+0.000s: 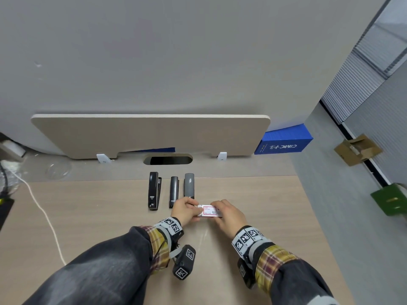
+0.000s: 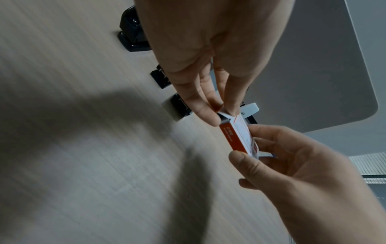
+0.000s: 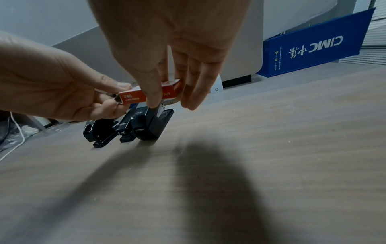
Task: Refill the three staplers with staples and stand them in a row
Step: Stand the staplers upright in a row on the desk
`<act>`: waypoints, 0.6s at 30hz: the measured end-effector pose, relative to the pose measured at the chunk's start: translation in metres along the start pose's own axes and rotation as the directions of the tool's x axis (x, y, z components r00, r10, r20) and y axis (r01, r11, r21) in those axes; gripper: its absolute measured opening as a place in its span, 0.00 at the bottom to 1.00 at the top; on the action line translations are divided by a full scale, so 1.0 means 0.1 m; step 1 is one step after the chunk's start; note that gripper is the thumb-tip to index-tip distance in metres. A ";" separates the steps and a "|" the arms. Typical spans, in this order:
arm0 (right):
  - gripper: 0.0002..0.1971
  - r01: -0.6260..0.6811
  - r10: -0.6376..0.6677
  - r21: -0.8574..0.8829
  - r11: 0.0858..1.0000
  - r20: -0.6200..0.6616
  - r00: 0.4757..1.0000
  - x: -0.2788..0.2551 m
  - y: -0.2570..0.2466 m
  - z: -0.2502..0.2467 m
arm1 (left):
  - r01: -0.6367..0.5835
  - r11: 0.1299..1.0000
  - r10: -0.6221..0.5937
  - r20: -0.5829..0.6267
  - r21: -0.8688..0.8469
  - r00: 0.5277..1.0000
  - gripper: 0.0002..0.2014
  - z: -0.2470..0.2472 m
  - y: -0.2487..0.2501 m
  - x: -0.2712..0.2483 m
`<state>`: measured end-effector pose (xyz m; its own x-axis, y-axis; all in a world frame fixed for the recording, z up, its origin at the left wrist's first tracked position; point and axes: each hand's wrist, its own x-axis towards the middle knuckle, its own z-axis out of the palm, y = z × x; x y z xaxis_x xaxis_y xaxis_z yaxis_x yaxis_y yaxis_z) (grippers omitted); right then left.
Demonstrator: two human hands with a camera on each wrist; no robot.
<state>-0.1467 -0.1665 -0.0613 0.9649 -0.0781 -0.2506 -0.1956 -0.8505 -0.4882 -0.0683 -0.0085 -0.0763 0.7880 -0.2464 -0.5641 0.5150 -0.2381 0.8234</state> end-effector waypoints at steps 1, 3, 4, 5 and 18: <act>0.17 0.001 -0.001 0.003 1.000 0.000 1.000 -0.01 0.00 0.00 | 0.008 1.000 -0.008 0.001 -0.003 1.000 0.10 0.00 0.00 0.00; 0.17 0.003 -0.003 0.016 1.000 0.002 1.000 -0.01 0.00 0.01 | 0.023 1.000 -0.023 0.006 -0.014 1.000 0.10 0.00 0.00 0.00; 0.17 0.006 -0.006 0.024 1.000 0.003 1.000 -0.02 0.00 0.01 | 0.031 0.999 -0.031 0.006 -0.018 1.000 0.10 0.00 0.00 0.00; 0.18 0.010 -0.010 0.034 0.999 0.002 1.000 -0.02 0.00 0.01 | 0.036 0.999 -0.036 0.007 -0.019 0.999 0.10 0.00 0.00 0.00; 0.19 0.046 -0.045 0.064 0.997 -0.016 0.999 0.01 0.02 0.06 | 0.027 0.999 -0.027 -0.018 0.022 0.999 0.10 -0.02 0.02 -0.02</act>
<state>-0.1469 -0.1655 -0.0678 0.9755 -0.0482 -0.2146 -0.1618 -0.8180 -0.5520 -0.0678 -0.0062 -0.0730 0.7798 -0.2229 -0.5850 0.5290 -0.2652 0.8061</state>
